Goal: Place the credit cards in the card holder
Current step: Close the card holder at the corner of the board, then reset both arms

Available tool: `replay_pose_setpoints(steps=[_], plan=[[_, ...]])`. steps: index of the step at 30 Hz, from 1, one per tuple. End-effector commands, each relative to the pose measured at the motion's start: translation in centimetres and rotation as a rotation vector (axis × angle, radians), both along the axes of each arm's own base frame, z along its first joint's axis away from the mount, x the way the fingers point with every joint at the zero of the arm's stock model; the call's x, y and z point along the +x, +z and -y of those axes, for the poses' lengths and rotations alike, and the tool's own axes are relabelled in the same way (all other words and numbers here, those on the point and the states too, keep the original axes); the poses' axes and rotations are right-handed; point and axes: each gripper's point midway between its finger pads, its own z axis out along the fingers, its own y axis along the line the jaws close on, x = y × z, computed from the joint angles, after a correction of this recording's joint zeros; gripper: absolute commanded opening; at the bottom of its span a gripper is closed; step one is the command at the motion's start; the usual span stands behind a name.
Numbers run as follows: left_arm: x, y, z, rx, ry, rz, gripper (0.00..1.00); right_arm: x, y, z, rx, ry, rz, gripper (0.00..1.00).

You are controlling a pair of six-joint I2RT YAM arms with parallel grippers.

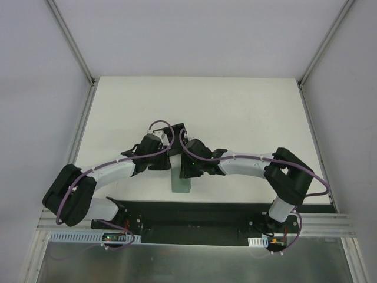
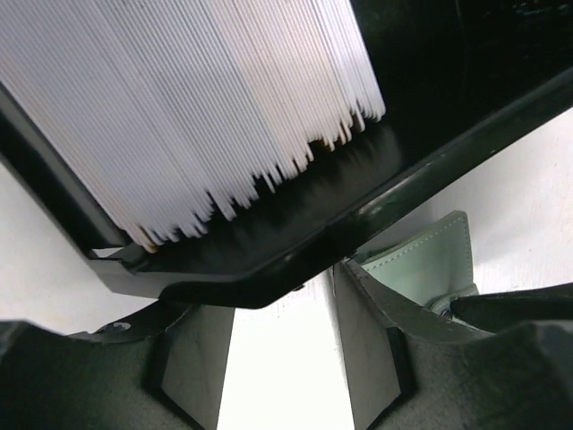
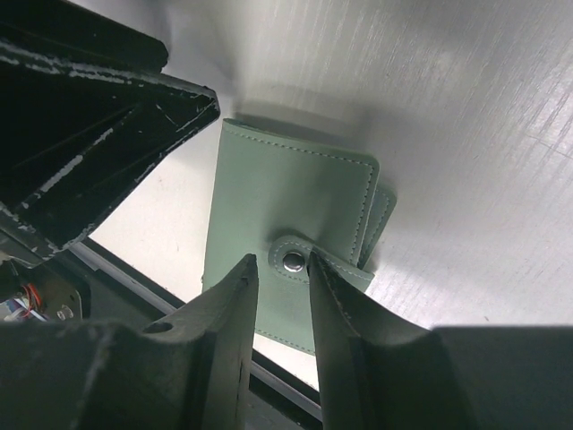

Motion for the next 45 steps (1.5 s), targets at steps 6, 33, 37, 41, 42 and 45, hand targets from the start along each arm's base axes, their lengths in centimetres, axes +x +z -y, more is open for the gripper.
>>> replay_pose_setpoints(steps=[6, 33, 37, 41, 42, 45], plan=[[2.9, 1.6, 1.5, -0.064, -0.029, 0.059, 0.45, -0.3, -2.4, 2.6, -0.084, -0.031, -0.031, 0.34], [0.5, 8.5, -4.5, -0.059, 0.163, 0.325, 0.77, 3.8, 6.7, 9.9, 0.138, -0.232, 0.406, 0.81], [1.8, 9.7, -6.8, 0.025, 0.246, 0.366, 0.80, 5.3, 7.1, 14.2, 0.095, -0.324, 0.428, 0.93], [3.2, 10.9, -9.4, 0.002, 0.342, 0.368, 0.82, 6.3, 7.8, 18.6, 0.019, -0.408, 0.439, 1.00], [3.7, 11.2, -10.2, -0.024, 0.381, 0.360, 0.83, 6.7, 8.1, 19.8, 0.001, -0.441, 0.451, 1.00], [4.7, 12.6, -11.8, -0.045, 0.441, 0.382, 0.82, 7.6, 8.9, 23.8, -0.052, -0.556, 0.473, 0.96]])
